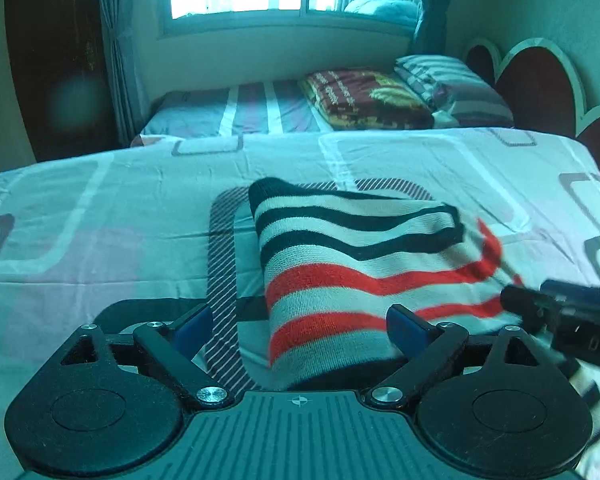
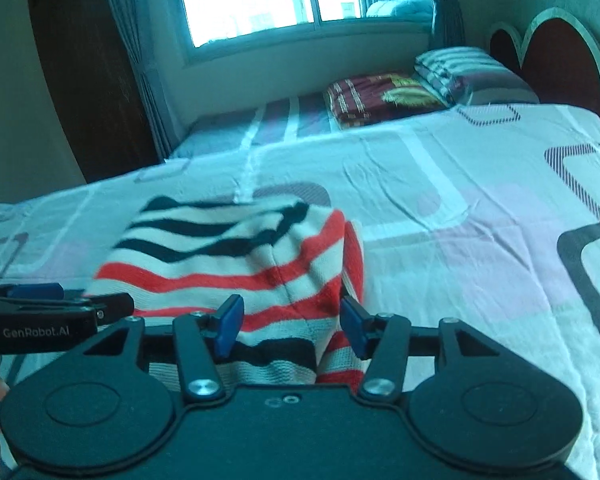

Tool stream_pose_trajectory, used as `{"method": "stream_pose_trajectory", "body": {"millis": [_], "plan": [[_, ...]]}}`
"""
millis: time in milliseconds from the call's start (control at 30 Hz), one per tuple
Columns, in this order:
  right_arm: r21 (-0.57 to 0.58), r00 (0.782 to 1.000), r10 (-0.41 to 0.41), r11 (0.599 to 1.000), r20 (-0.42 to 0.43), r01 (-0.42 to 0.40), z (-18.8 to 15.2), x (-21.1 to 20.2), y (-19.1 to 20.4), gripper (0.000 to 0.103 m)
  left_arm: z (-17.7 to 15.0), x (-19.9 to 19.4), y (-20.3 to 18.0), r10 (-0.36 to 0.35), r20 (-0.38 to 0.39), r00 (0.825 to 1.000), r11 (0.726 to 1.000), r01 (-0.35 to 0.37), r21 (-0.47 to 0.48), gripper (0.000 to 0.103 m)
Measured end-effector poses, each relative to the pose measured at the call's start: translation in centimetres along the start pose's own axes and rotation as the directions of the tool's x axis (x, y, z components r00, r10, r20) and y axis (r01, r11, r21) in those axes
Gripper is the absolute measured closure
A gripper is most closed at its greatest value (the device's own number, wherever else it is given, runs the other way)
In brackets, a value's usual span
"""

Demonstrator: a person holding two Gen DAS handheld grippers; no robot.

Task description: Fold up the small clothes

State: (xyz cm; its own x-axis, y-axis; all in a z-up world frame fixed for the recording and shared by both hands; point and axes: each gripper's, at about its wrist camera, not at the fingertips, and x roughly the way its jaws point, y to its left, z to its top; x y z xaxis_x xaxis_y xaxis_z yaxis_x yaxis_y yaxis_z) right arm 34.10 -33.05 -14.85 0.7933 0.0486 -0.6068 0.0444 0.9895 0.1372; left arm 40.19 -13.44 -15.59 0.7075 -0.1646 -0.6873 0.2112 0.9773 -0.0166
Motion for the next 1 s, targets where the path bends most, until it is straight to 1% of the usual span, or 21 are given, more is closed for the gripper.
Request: {"method": "stream_pose_trajectory", "body": {"millis": [100, 133, 200, 233, 300, 367, 433, 500, 600, 700, 767, 1000], "plan": [[-0.014, 0.999, 0.029, 1.0, 0.031, -0.028, -0.2, -2.2, 0.4, 0.051, -1.0, -1.9, 0.0, -0.01, 0.005, 1.0, 1.0, 0.01, 0.011, 0.009], [-0.013, 0.999, 0.037, 0.999, 0.035, -0.037, -0.4, -2.8, 0.6, 0.053, -1.4, -2.1, -0.1, -0.014, -0.007, 1.0, 1.0, 0.014, 0.016, 0.009], [-0.017, 0.999, 0.041, 0.999, 0.018, -0.04, -1.2, -3.0, 1.1, 0.055, -2.3, -1.7, -0.5, -0.007, -0.035, 0.999, 0.999, 0.008, 0.038, 0.009], [-0.019, 0.999, 0.037, 0.999, 0.002, -0.037, -1.6, -2.8, 1.2, 0.059, -2.6, -1.3, -0.6, -0.002, -0.044, 0.999, 0.999, 0.003, 0.041, 0.009], [-0.028, 0.999, 0.002, 1.0, -0.038, -0.003, -2.6, -2.0, 1.4, 0.061, -3.1, -0.8, -0.5, -0.007, -0.055, 0.998, 0.999, 0.009, 0.031, 0.009], [-0.033, 0.997, -0.036, 0.999, -0.07, 0.034, -3.5, -0.7, 1.0, 0.061, -3.4, -0.3, -0.3, -0.023, -0.059, 0.998, 0.999, 0.024, 0.023, 0.009], [0.003, 0.998, -0.029, 1.0, -0.064, 0.029, -3.6, -0.4, 0.5, 0.06, -3.6, -0.1, -0.4, -0.02, -0.052, 0.998, 0.999, 0.022, 0.029, 0.007], [-0.022, 0.996, -0.053, 0.998, -0.075, 0.051, -3.1, -0.7, 1.3, 0.06, -3.6, -0.4, -0.4, -0.01, -0.053, 0.999, 0.999, 0.012, 0.031, 0.007], [-0.009, 0.998, -0.043, 0.999, -0.045, 0.042, -3.1, -2.7, 1.9, 0.059, -3.6, -1.9, -0.2, -0.026, -0.06, 0.998, 1.0, 0.027, 0.015, 0.007], [-0.032, 0.999, -0.038, 0.999, -0.026, 0.037, -3.4, -4.8, 2.6, 0.059, -4.2, -3.5, -0.2, -0.027, -0.047, 0.999, 0.999, 0.029, 0.036, 0.007], [-0.042, 0.999, -0.036, 0.998, -0.026, 0.035, -3.9, -5.8, 2.9, 0.059, -4.8, -4.2, -0.1, -0.033, -0.048, 0.998, 0.999, 0.035, 0.036, 0.007], [-0.019, 0.999, -0.036, 0.999, -0.039, 0.035, -5.1, -7.8, 3.2, 0.059, -6.4, -5.3, -0.1, -0.044, -0.067, 0.997, 0.998, 0.047, 0.042, 0.007]]}}
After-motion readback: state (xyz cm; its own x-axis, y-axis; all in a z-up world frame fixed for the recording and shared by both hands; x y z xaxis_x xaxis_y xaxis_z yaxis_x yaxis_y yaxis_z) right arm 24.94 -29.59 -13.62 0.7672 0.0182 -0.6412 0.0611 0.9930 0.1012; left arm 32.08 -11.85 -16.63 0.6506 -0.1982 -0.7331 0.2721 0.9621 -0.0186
